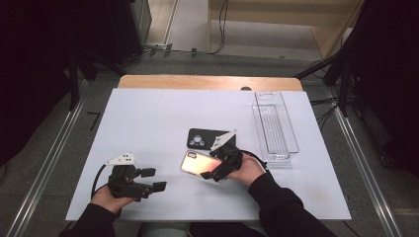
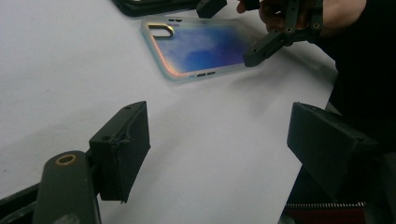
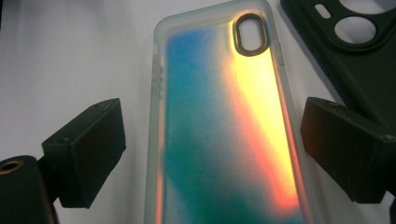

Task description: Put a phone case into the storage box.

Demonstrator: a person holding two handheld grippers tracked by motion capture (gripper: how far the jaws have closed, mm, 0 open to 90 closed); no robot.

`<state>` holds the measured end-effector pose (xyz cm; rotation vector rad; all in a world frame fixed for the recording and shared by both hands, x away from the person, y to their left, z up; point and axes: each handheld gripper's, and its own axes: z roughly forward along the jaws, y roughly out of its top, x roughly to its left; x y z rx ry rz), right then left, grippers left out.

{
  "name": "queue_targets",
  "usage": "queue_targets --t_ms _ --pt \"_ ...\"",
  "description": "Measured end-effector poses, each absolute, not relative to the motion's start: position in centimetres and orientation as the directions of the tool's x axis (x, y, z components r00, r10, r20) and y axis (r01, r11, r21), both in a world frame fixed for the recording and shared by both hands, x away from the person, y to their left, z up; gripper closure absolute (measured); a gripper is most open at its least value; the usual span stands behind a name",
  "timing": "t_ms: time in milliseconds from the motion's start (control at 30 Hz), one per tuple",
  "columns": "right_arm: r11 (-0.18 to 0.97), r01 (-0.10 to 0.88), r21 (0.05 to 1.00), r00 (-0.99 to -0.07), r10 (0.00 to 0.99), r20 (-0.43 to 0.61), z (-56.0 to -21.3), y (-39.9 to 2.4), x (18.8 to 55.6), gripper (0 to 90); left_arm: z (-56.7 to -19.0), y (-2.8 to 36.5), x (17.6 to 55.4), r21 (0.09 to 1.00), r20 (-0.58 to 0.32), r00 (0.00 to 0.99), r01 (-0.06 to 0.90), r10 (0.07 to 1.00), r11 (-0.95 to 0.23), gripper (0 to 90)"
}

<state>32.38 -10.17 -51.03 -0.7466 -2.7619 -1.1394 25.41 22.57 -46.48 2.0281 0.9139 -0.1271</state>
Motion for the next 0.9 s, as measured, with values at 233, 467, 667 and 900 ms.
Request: queue_targets --t_ms 233,467,667,900 --pt "0.631 0.403 0.663 -0.900 0.406 0.161 -51.3 -9.9 31.8 6.0 -46.5 22.6 25.4 0.680 -0.412 0.721 0.650 0.557 -0.339 21.5" --pt "0.667 0.320 0.673 -0.917 0.397 0.043 -51.7 -9.6 30.8 6.7 -46.5 22.7 25.5 0.681 -0.413 0.715 0.654 0.563 -0.330 21.4" --pt "0.648 0.302 0.700 -0.912 0.410 0.014 -52.0 -10.0 30.6 14.1 -46.6 22.6 25.6 0.676 -0.419 0.712 0.659 0.564 -0.329 21.5" --pt "0.642 0.299 0.706 -0.912 0.410 0.013 -52.0 -10.0 30.6 15.0 -46.6 22.6 25.6 0.675 -0.425 0.703 0.666 0.570 -0.317 21.5"
